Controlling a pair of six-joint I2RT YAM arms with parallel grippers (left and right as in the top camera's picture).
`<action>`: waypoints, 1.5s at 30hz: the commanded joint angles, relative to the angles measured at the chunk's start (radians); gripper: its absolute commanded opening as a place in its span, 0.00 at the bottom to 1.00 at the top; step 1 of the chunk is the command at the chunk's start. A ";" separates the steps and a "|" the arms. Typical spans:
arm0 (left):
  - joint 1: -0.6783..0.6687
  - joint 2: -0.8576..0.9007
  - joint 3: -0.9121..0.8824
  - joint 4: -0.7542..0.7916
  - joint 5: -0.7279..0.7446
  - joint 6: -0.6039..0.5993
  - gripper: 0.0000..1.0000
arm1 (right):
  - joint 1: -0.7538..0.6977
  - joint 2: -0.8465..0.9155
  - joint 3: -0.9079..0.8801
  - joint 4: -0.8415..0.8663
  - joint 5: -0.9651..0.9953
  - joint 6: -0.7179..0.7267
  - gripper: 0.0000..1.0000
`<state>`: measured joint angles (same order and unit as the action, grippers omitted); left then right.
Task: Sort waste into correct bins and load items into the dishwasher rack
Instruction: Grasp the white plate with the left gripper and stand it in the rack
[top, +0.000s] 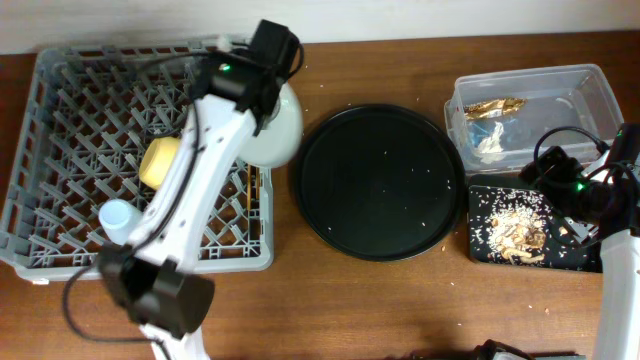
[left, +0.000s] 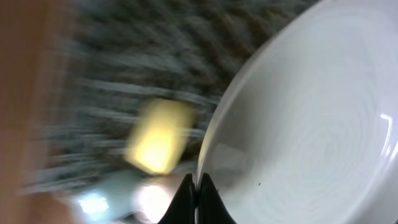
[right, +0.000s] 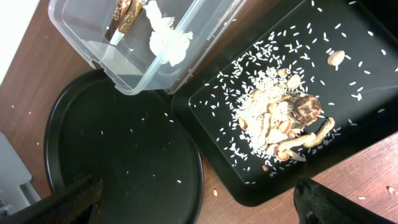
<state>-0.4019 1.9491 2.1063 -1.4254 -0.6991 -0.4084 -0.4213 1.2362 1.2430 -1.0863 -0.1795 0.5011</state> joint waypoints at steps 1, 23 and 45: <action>0.002 -0.007 0.001 -0.054 -0.362 0.005 0.00 | -0.006 -0.001 0.012 0.000 -0.004 0.009 0.98; 0.019 0.018 -0.191 -0.013 -0.283 -0.033 0.05 | -0.006 -0.001 0.012 0.000 -0.004 0.009 0.98; -0.170 -0.492 -0.167 -0.113 0.270 -0.047 0.99 | -0.006 -0.001 0.012 0.000 -0.004 0.009 0.98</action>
<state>-0.5350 1.5639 1.9259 -1.4940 -0.5228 -0.4500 -0.4213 1.2362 1.2430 -1.0859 -0.1787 0.5018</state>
